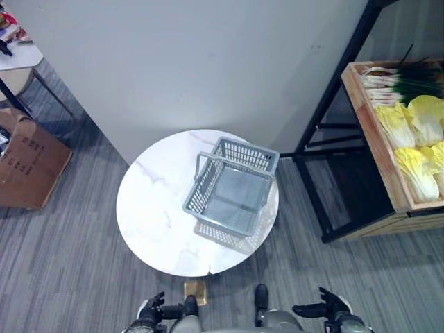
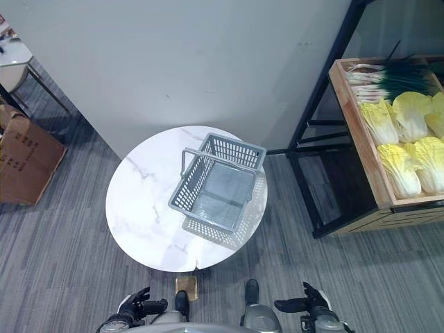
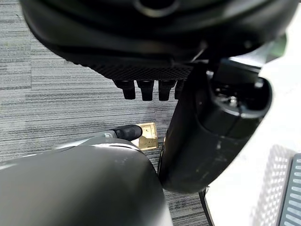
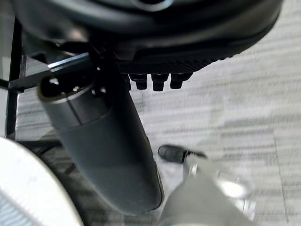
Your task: Get the vegetables into the basket
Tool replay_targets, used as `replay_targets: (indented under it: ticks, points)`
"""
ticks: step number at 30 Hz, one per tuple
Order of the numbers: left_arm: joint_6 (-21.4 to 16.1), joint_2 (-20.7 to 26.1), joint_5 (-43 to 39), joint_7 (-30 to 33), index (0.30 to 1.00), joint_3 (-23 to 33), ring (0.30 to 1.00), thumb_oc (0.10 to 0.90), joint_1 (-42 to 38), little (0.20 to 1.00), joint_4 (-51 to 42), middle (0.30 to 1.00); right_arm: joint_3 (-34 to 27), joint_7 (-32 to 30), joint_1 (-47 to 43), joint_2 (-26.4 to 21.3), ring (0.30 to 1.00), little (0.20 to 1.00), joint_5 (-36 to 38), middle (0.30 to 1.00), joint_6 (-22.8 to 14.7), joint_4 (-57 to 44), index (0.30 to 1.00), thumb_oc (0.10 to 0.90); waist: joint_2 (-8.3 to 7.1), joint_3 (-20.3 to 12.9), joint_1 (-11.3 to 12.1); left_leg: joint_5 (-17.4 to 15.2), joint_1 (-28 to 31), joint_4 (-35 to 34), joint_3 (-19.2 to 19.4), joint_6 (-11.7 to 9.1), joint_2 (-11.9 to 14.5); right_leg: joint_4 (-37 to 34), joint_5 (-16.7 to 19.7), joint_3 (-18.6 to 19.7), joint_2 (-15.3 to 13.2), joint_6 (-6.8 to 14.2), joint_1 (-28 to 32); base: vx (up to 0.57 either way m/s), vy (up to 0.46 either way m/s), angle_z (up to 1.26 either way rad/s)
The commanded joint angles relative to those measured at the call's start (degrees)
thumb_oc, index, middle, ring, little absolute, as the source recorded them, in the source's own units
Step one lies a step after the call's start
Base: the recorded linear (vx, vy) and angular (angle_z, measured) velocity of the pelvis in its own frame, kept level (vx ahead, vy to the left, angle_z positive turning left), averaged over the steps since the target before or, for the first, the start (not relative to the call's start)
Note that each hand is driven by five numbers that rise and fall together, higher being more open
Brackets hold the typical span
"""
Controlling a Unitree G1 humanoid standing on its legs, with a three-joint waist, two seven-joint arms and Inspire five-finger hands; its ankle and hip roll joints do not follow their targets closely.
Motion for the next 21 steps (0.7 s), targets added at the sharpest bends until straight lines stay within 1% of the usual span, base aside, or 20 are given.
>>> replay_targets:
  ticks: [1,2,3,4,5,6,7,8,9,10,11,12,13,14,15,16,17,18,20,21]
  points:
    - [-0.24,1.47,2.94,1.89,1.000,-0.30,1.000,0.900,2.42,1.000,2.29,1.000,-2.92,-5.07,-3.09,-3.67,1.000,1.000,-1.00,1.000,-2.88,0.21,1.000,0.900,-5.16,0.59,-0.08,1.29,1.81,-0.72,0.19,0.74,-1.94,0.62,1.13,2.01,-5.42,5.07,1.34,0.00,0.000,0.00]
    - [-0.32,1.34,3.27,1.86,1.000,-0.55,1.000,0.900,2.90,1.000,2.23,1.000,-5.03,-6.88,-4.40,-6.20,1.000,1.000,-0.85,1.000,-3.19,0.75,1.000,0.900,-5.09,0.43,-0.06,1.18,2.02,-0.94,0.32,0.75,-2.00,0.46,1.24,2.14,-5.48,5.21,1.40,-0.01,0.044,-0.09]
    - [-0.43,1.70,3.50,1.63,1.000,-0.30,1.000,0.900,4.01,1.000,1.98,1.000,-6.07,-9.72,-6.06,-11.13,1.000,1.000,-4.72,1.000,-3.64,-1.40,1.000,0.900,-5.14,0.22,0.09,0.81,2.09,-0.98,0.51,0.82,-2.13,0.21,1.63,2.33,-5.69,5.53,1.37,-0.01,0.044,-0.13]
    - [-0.43,1.67,3.51,1.64,1.000,-0.30,1.000,0.900,4.02,1.000,1.97,1.000,-6.09,-9.75,-6.04,-11.15,1.000,1.000,-4.76,1.000,-3.61,-1.44,1.000,0.900,-5.11,0.23,0.11,0.78,2.12,-0.98,0.53,0.82,-2.12,0.21,1.63,2.35,-5.68,5.54,1.39,-0.01,0.049,-0.14]
    - [-0.57,1.77,3.49,1.48,1.000,-0.25,1.000,0.900,4.43,1.000,1.69,1.000,-5.90,-10.42,-6.46,-12.74,1.000,1.000,-6.85,1.000,-3.87,-3.71,1.000,0.900,-5.16,0.12,0.10,0.66,2.16,-0.98,0.60,0.84,-2.17,0.21,1.78,2.50,-5.79,5.66,1.28,-0.01,0.052,-0.08]
    - [-0.88,1.82,3.27,1.39,1.000,0.15,1.000,0.900,4.90,1.000,1.19,1.000,-5.50,-13.30,-6.59,-16.69,1.000,1.000,-12.77,1.000,-4.03,-13.18,1.000,0.900,-5.34,-0.13,-0.08,0.41,2.28,-0.98,0.97,0.91,-2.33,0.21,2.10,2.85,-5.99,5.90,1.09,0.00,0.052,-0.07]
    - [-0.88,1.80,3.27,1.39,1.000,0.11,1.000,0.900,4.92,1.000,1.18,1.000,-5.59,-13.33,-6.45,-16.69,1.000,1.000,-12.84,1.000,-3.91,-13.37,1.000,0.900,-5.31,-0.12,-0.05,0.38,2.32,-0.98,0.97,0.91,-2.32,0.21,2.09,2.85,-5.98,5.90,1.13,0.00,0.063,-0.09]
    - [-1.02,1.85,3.25,1.12,1.000,0.70,1.000,0.900,5.46,1.000,1.02,1.000,-5.48,-15.53,-6.29,-21.41,1.000,1.000,-20.09,1.000,-3.91,-22.35,1.000,0.900,-5.51,-0.36,-0.09,0.16,2.44,-0.98,1.07,1.00,-2.49,0.21,2.29,3.04,-6.13,6.11,1.07,0.00,0.041,-0.15]
    - [-0.99,1.85,3.06,0.88,1.000,1.22,1.000,0.900,5.74,1.000,0.94,1.000,-5.94,-16.06,-6.01,-23.73,1.000,1.000,-23.25,1.000,-3.94,-29.31,1.000,0.900,-5.66,-0.48,-0.13,0.06,2.47,-0.98,1.13,1.04,-2.58,0.21,2.47,3.00,-6.24,6.25,1.01,0.00,0.041,-0.14]
    - [-0.99,1.82,3.06,0.88,1.000,1.16,1.000,0.900,5.76,1.000,0.94,1.000,-6.16,-16.01,-5.74,-23.75,1.000,1.000,-23.34,1.000,-3.75,-29.64,1.000,0.900,-5.61,-0.47,-0.10,0.03,2.51,-0.98,1.10,1.04,-2.57,0.21,2.45,2.97,-6.23,6.26,1.06,0.00,0.029,-0.11]
    - [-0.87,1.76,3.06,0.73,1.000,1.94,1.000,0.900,5.84,1.000,0.95,1.000,-7.52,-16.27,-4.56,-26.39,1.000,1.000,-27.79,1.000,-3.60,-39.53,1.000,0.900,-5.87,-0.67,-0.16,-0.18,2.60,-0.98,1.19,1.12,-2.65,0.21,2.55,3.13,-6.34,6.34,1.07,0.00,0.018,-0.05]
    - [-0.66,1.73,3.28,0.62,1.000,2.30,1.000,0.900,5.75,1.000,1.08,1.000,-8.13,-16.47,-4.52,-27.24,1.000,1.000,-29.30,1.000,-4.04,-44.11,1.000,0.900,-5.98,-0.78,-0.08,-0.21,2.64,-0.98,1.18,1.15,-2.64,0.21,2.58,3.07,-6.44,6.38,1.11,0.00,0.000,0.00]
    - [-0.66,1.73,3.29,0.62,1.000,2.25,1.000,0.900,5.73,1.000,1.09,1.000,-8.36,-16.40,-4.26,-27.23,1.000,1.000,-29.36,1.000,-3.90,-44.39,1.000,0.900,-5.96,-0.76,-0.04,-0.22,2.67,-0.98,1.16,1.15,-2.64,0.21,2.57,3.05,-6.43,6.39,1.15,0.00,0.000,0.00]
    - [-0.26,1.98,4.16,0.34,1.000,2.55,1.000,0.900,5.72,1.000,1.27,1.000,-7.85,-15.10,-5.03,-29.00,1.000,1.000,-31.75,1.000,-4.83,-51.77,1.000,0.900,-6.20,-0.99,0.38,-0.40,2.82,-0.98,0.97,1.24,-2.71,0.21,2.48,2.95,-6.53,6.48,1.29,0.00,0.000,0.00]
    - [-0.20,2.03,4.36,0.19,1.000,2.55,1.000,0.900,5.80,1.000,1.34,1.000,-7.71,-15.02,-5.49,-29.24,1.000,1.000,-32.10,1.000,-5.06,-53.23,1.000,0.900,-6.20,-1.05,0.57,-0.45,2.84,-0.98,0.91,1.24,-2.71,0.21,2.42,2.89,-6.58,6.51,1.40,0.01,0.008,0.04]
    - [-0.19,2.02,4.37,0.18,1.000,2.56,1.000,0.900,5.80,1.000,1.34,1.000,-7.74,-14.99,-5.46,-29.23,1.000,1.000,-32.11,1.000,-5.02,-53.30,1.000,0.900,-6.20,-1.02,0.54,-0.45,2.86,-0.98,0.89,1.24,-2.70,0.21,2.41,2.86,-6.58,6.51,1.43,0.01,0.007,0.06]
    - [0.18,2.21,4.89,-0.02,1.000,2.21,1.000,0.900,5.87,1.000,1.63,1.000,-6.30,-13.56,-7.74,-28.89,1.000,1.000,-31.04,1.000,-5.94,-58.05,1.000,0.900,-6.32,-1.26,1.17,-0.45,2.80,-0.98,0.94,1.19,-2.74,0.21,2.26,2.58,-6.60,6.49,1.68,0.01,0.007,0.11]
    - [0.37,2.26,5.05,-0.16,1.000,1.77,1.000,0.900,5.80,1.000,1.72,1.000,-4.78,-12.52,-9.70,-28.49,1.000,1.000,-30.12,1.000,-6.17,-59.60,1.000,0.900,-6.37,-1.30,1.65,-0.42,2.80,-0.98,0.83,1.21,-2.77,0.21,2.16,2.51,-6.65,6.45,1.83,0.01,0.007,0.13]
    - [0.50,2.36,4.97,-0.31,1.000,1.80,1.000,0.900,5.90,1.000,1.76,1.000,-3.61,-11.75,-11.33,-28.10,1.000,1.000,-29.19,1.000,-6.51,-61.29,1.000,0.900,-6.36,-1.27,1.90,-0.40,2.80,-0.98,0.83,1.19,-2.78,0.21,2.09,2.40,-6.70,6.47,1.92,0.00,0.008,0.10]
    - [0.67,2.49,4.91,-0.32,1.000,1.81,1.000,0.900,5.95,1.000,1.78,1.000,-1.67,-10.62,-13.39,-27.80,1.000,1.000,-28.00,1.000,-6.78,-62.98,1.000,0.900,-6.41,-1.20,2.17,-0.37,2.78,-0.98,0.79,1.17,-2.86,0.21,2.06,2.37,-6.75,6.48,1.96,-0.01,0.006,0.08]
